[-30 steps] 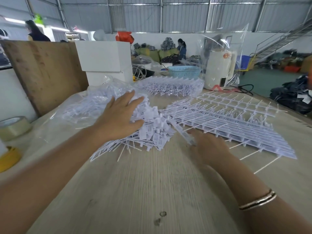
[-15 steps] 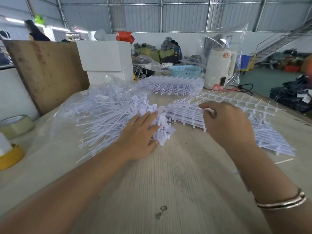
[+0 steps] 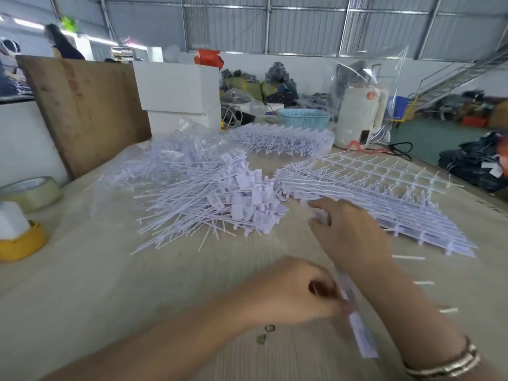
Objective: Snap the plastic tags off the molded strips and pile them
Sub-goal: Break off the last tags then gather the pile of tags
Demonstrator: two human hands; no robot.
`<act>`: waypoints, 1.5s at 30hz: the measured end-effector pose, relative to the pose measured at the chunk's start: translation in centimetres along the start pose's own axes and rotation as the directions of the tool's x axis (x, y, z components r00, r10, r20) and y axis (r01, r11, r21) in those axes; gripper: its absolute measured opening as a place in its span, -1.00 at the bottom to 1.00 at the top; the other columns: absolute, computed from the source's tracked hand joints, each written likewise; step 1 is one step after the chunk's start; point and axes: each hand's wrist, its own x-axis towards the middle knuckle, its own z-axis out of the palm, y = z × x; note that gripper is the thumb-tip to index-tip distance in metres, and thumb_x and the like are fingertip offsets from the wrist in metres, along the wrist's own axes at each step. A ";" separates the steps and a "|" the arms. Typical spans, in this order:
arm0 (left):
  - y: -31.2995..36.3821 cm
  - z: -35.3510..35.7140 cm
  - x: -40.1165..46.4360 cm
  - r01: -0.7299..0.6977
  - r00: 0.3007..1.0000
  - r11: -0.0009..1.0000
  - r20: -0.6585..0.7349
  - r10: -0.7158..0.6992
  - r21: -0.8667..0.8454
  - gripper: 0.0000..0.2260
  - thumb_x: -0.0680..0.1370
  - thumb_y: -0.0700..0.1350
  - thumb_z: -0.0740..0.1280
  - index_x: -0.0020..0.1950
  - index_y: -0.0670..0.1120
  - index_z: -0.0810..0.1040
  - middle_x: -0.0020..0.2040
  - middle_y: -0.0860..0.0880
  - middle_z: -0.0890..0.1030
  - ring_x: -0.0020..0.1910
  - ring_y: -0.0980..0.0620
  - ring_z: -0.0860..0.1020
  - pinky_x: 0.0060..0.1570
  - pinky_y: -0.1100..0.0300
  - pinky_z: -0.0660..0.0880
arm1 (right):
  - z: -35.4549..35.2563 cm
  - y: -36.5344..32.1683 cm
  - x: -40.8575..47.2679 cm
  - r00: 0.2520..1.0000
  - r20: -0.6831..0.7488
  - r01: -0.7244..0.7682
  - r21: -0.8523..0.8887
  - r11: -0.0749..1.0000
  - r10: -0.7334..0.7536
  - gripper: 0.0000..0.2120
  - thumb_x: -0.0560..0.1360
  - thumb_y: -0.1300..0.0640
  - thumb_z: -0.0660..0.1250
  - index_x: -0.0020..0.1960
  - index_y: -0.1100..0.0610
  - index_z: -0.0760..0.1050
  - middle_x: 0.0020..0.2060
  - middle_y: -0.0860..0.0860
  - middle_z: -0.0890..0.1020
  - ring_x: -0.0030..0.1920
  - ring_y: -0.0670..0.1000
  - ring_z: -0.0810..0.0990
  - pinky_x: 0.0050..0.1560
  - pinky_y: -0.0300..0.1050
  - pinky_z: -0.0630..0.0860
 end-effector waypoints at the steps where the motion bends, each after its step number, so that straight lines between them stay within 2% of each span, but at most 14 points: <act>1: 0.1 0.2 -0.1 0.003 1.000 0.999 0.001 -0.003 -0.053 -0.77 0.42 0.16 0.38 -0.21 0.02 0.56 -0.31 0.14 0.58 -0.30 0.23 0.53 -0.17 0.24 0.51 | 0.2 -0.1 0.0 1.000 0.014 -0.006 -0.014 1.000 0.006 -0.66 0.52 0.03 0.20 0.29 -0.14 0.43 0.10 0.03 0.57 0.06 0.12 0.55 -0.03 -0.05 0.47; 5: -0.3 -0.3 -0.6 0.078 0.997 0.956 0.003 -0.080 -0.282 -0.87 0.50 -0.19 0.30 -0.23 -0.01 0.46 -0.32 0.09 0.54 -0.33 0.17 0.51 -0.20 0.22 0.43 | -0.2 0.1 0.2 1.000 -0.025 -0.012 -0.045 0.999 0.011 -0.66 0.52 -0.01 0.22 0.29 -0.14 0.41 0.07 0.01 0.60 0.05 0.12 0.57 -0.16 -0.09 0.40; 9: -1.1 -1.9 -2.3 0.050 0.999 0.904 0.008 -0.051 -0.424 -0.86 0.55 -0.32 0.20 -0.13 -0.10 0.39 -0.36 0.02 0.61 -0.34 0.11 0.58 -0.17 0.24 0.50 | -1.1 0.0 -0.3 0.995 -0.091 0.040 -0.110 0.993 -0.050 -0.69 0.52 0.02 0.18 0.25 -0.16 0.44 0.01 0.01 0.58 -0.07 0.15 0.56 -0.23 -0.11 0.33; 12: -1.4 -2.6 -3.6 0.033 0.999 0.904 0.050 -0.013 -0.427 -0.93 0.56 -0.10 0.27 -0.10 -0.07 0.45 -0.28 0.02 0.62 -0.27 0.12 0.59 -0.10 0.24 0.52 | -1.1 -0.7 -0.6 0.987 -0.129 0.078 -0.107 0.991 -0.091 -0.69 0.53 0.05 0.14 0.21 -0.17 0.47 -0.13 -0.02 0.48 -0.24 0.08 0.44 -0.28 -0.12 0.32; 15: -1.3 -1.3 -4.0 0.093 0.994 0.955 0.082 -0.073 -0.282 -0.65 0.32 0.28 0.36 -0.08 0.06 0.52 -0.18 0.07 0.65 -0.20 0.13 0.59 -0.08 0.11 0.53 | -0.3 -1.4 -0.1 0.991 -0.115 0.056 -0.140 0.989 -0.073 -0.68 0.53 0.05 0.12 0.22 -0.18 0.46 -0.04 0.01 0.58 -0.10 0.14 0.57 -0.27 -0.11 0.33; 18: -1.1 0.0 -3.2 0.096 0.994 0.969 -0.037 -0.108 -0.229 -0.78 0.40 0.14 0.43 -0.13 0.04 0.50 -0.16 0.04 0.65 -0.28 0.12 0.57 -0.20 0.12 0.51 | 0.9 -2.1 0.3 0.997 -0.054 0.044 -0.173 0.984 -0.054 -0.68 0.55 0.04 0.10 0.26 -0.15 0.44 0.01 0.01 0.61 -0.03 0.12 0.59 -0.24 -0.10 0.34; 21: -1.6 -0.3 -2.6 0.109 0.991 0.960 -0.044 -0.124 -0.257 -0.86 0.49 -0.05 0.39 -0.21 0.04 0.45 -0.17 -0.02 0.64 -0.45 0.20 0.47 -0.41 0.28 0.40 | 1.4 -2.2 0.6 0.999 -0.028 0.035 -0.177 0.984 -0.040 -0.69 0.57 0.03 0.08 0.25 -0.14 0.45 -0.01 0.01 0.61 -0.02 0.12 0.58 -0.23 -0.10 0.34; 24: -2.3 -1.2 -2.3 0.100 0.991 0.959 -0.057 -0.119 -0.264 -0.84 0.52 -0.10 0.34 -0.23 0.06 0.44 -0.22 0.06 0.61 -0.28 0.15 0.52 -0.20 0.18 0.43 | 0.4 -2.1 1.2 0.999 -0.052 0.000 -0.174 0.985 -0.009 -0.71 0.56 0.03 0.08 0.17 -0.14 0.51 -0.08 0.05 0.61 -0.05 0.17 0.58 -0.23 -0.09 0.33; 28: -4.5 -3.5 -2.0 0.053 0.982 0.982 -0.167 -0.084 -0.180 -0.79 0.58 -0.08 0.26 -0.26 0.05 0.41 -0.40 0.14 0.38 -0.45 0.25 0.32 -0.36 0.29 0.25 | -1.5 -2.7 1.7 0.996 -0.076 0.035 -0.219 0.975 -0.052 -0.74 0.56 0.04 0.07 -0.04 -0.04 0.55 -0.37 -0.02 0.46 -0.32 0.10 0.45 -0.38 -0.18 0.24; 31: -6.2 -5.3 -2.1 0.064 0.972 0.965 -0.204 -0.118 -0.255 -0.81 0.59 -0.05 0.23 -0.23 0.04 0.47 -0.39 0.16 0.49 -0.39 0.25 0.43 -0.33 0.37 0.33 | -2.8 -3.5 1.1 0.988 -0.117 0.078 -0.208 0.975 -0.104 -0.67 0.56 -0.05 0.07 -0.33 0.04 0.33 -0.46 -0.04 0.38 -0.42 0.02 0.38 -0.43 -0.20 0.16; 34: -7.3 -6.8 -2.2 0.020 0.960 0.856 -0.228 -0.160 -0.517 -0.82 0.59 -0.09 0.24 -0.20 -0.03 0.52 -0.33 0.10 0.61 -0.29 0.13 0.59 -0.25 0.30 0.51 | -4.2 -4.4 -0.1 0.974 -0.126 0.144 -0.307 0.941 -0.190 -0.66 0.54 -0.18 0.07 -0.28 0.00 0.34 -0.46 -0.08 0.34 -0.43 0.01 0.30 -0.41 -0.16 0.14; 39: -8.1 -8.5 -1.5 -0.047 0.960 0.801 -0.248 -0.128 -0.597 -0.88 0.43 0.03 0.35 -0.23 0.01 0.60 -0.29 0.00 0.61 -0.41 0.13 0.53 -0.34 0.31 0.50 | -5.4 -5.6 -1.1 0.883 -0.115 0.317 -0.571 0.758 -0.456 -0.60 0.52 -0.23 0.11 -0.14 0.03 0.55 -0.22 -0.03 0.33 -0.20 0.04 0.36 -0.12 -0.04 0.15; 42: -8.4 -8.7 -0.7 -0.146 0.937 0.725 -0.330 -0.118 -0.673 -0.90 0.39 0.01 0.35 -0.29 0.03 0.59 -0.35 0.02 0.57 -0.45 0.15 0.48 -0.39 0.33 0.48 | -5.2 -5.8 -0.1 0.854 -0.106 0.373 -0.558 0.741 -0.510 -0.56 0.55 -0.22 0.09 -0.08 0.11 0.54 -0.14 0.03 0.51 -0.09 0.07 0.48 0.10 -0.02 0.15; 45: -9.0 -8.7 -0.3 -0.235 0.905 0.653 -0.407 -0.123 -0.720 -0.91 0.40 -0.03 0.35 -0.30 0.04 0.61 -0.39 0.04 0.53 -0.49 0.15 0.45 -0.45 0.33 0.44 | -4.7 -6.0 1.0 0.773 -0.189 0.457 -0.496 0.738 -0.606 -0.58 0.52 -0.17 0.23 -0.25 0.17 0.53 -0.33 0.07 0.57 -0.27 0.12 0.55 0.10 0.01 0.35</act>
